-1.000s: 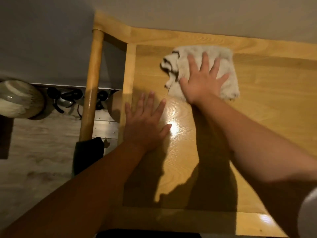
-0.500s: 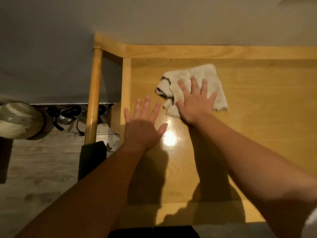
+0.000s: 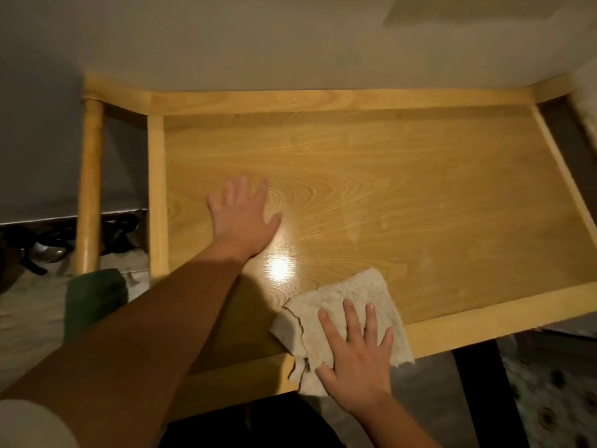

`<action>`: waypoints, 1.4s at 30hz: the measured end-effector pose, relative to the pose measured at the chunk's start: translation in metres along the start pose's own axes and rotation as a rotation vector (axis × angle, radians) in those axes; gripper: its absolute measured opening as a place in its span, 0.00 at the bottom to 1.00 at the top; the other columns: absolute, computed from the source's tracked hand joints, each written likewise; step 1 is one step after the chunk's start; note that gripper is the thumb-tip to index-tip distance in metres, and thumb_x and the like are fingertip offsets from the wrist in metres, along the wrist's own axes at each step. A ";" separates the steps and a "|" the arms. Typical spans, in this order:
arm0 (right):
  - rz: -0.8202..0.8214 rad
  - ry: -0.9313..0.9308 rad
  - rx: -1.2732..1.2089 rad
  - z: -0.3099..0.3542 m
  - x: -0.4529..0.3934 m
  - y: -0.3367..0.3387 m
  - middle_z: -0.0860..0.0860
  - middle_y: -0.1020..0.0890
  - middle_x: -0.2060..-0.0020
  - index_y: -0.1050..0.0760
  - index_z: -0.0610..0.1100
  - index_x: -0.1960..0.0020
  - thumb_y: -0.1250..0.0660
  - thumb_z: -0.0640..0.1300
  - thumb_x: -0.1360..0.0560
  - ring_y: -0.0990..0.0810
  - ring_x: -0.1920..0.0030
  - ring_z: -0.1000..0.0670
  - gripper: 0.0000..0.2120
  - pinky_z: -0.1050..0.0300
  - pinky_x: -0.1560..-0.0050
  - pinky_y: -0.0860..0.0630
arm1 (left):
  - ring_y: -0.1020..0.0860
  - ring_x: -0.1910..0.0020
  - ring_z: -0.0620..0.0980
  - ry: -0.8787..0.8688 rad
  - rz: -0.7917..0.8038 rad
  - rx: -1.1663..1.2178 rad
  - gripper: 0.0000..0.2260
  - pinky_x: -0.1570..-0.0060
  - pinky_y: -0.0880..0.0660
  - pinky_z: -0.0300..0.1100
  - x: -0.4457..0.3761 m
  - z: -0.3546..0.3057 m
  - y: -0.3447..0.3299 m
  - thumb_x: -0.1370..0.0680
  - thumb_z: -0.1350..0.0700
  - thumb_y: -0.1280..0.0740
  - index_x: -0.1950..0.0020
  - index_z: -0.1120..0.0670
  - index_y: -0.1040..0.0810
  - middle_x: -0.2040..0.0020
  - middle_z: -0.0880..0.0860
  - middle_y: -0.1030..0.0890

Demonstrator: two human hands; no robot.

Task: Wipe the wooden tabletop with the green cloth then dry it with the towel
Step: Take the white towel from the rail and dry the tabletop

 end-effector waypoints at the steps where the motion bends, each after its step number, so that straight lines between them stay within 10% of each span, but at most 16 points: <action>1: 0.011 -0.010 -0.008 -0.002 -0.002 0.001 0.43 0.35 0.25 0.39 0.59 0.24 0.39 0.67 0.39 0.43 0.26 0.31 0.44 0.20 0.42 0.34 | 0.51 0.20 0.60 -0.058 0.006 -0.004 0.34 0.29 0.53 0.72 0.001 -0.013 -0.008 0.23 0.31 0.53 0.19 0.42 0.50 0.17 0.55 0.49; 7: -0.089 -0.028 -0.054 -0.003 -0.039 0.009 0.45 0.38 0.23 0.43 0.60 0.23 0.42 0.66 0.37 0.44 0.26 0.31 0.43 0.21 0.40 0.44 | 0.57 0.19 0.57 -0.037 0.003 -0.059 0.34 0.28 0.56 0.72 -0.007 -0.012 -0.028 0.24 0.30 0.59 0.19 0.39 0.58 0.17 0.50 0.56; 13: -0.246 -0.025 -0.051 -0.013 -0.168 0.073 0.50 0.60 0.21 0.68 0.65 0.25 0.54 0.69 0.30 0.67 0.24 0.37 0.39 0.23 0.33 0.61 | 0.49 0.19 0.60 -0.085 -0.031 -0.021 0.31 0.31 0.51 0.74 -0.005 -0.014 -0.023 0.22 0.34 0.55 0.19 0.42 0.48 0.17 0.53 0.48; 30: -0.370 -0.051 -0.135 0.007 -0.405 0.221 0.52 0.53 0.20 0.57 0.66 0.24 0.58 0.68 0.29 0.59 0.22 0.38 0.34 0.22 0.34 0.60 | 0.48 0.19 0.59 -0.080 -0.120 0.005 0.31 0.30 0.51 0.73 -0.006 -0.012 -0.034 0.21 0.34 0.50 0.20 0.41 0.47 0.17 0.53 0.48; 42: -0.304 0.007 -0.106 -0.048 -0.219 0.108 0.51 0.56 0.20 0.60 0.64 0.23 0.55 0.66 0.26 0.59 0.22 0.40 0.33 0.28 0.29 0.55 | 0.54 0.18 0.56 -0.063 -0.031 -0.012 0.32 0.28 0.55 0.71 -0.007 -0.017 -0.023 0.22 0.32 0.53 0.19 0.40 0.50 0.17 0.51 0.51</action>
Point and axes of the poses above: each hand's wrist, its own x-axis away from the middle knuckle, its own y-axis out of the back of the hand, z = x × y, the point moved 3 cm from there along -x, towards the middle knuckle
